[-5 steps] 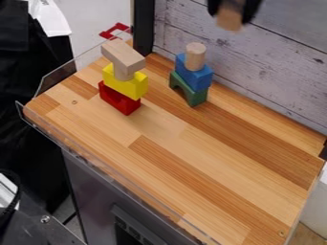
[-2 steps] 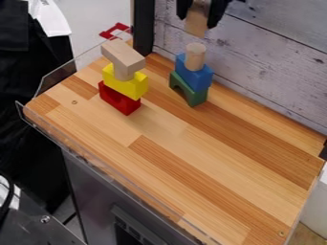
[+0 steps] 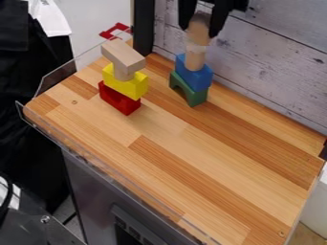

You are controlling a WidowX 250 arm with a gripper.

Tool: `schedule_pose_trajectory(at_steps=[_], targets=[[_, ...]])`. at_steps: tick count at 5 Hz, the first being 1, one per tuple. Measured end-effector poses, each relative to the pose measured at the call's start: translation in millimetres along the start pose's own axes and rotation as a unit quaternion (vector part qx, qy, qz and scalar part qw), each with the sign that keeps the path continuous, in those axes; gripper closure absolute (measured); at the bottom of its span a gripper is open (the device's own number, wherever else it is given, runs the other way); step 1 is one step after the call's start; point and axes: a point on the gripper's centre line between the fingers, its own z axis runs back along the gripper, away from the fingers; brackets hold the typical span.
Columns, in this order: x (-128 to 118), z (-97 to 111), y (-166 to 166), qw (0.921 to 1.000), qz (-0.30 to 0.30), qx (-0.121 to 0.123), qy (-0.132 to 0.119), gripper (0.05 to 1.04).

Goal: Put the square on top of the cyliner

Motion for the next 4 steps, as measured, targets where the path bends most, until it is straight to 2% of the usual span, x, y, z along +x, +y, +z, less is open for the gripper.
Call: schedule_pose_trajectory(at_steps=[4], targets=[[8.6, -9.1, 4.9, 0.9998, 0.007, -0.019, 0.004, 0.529]])
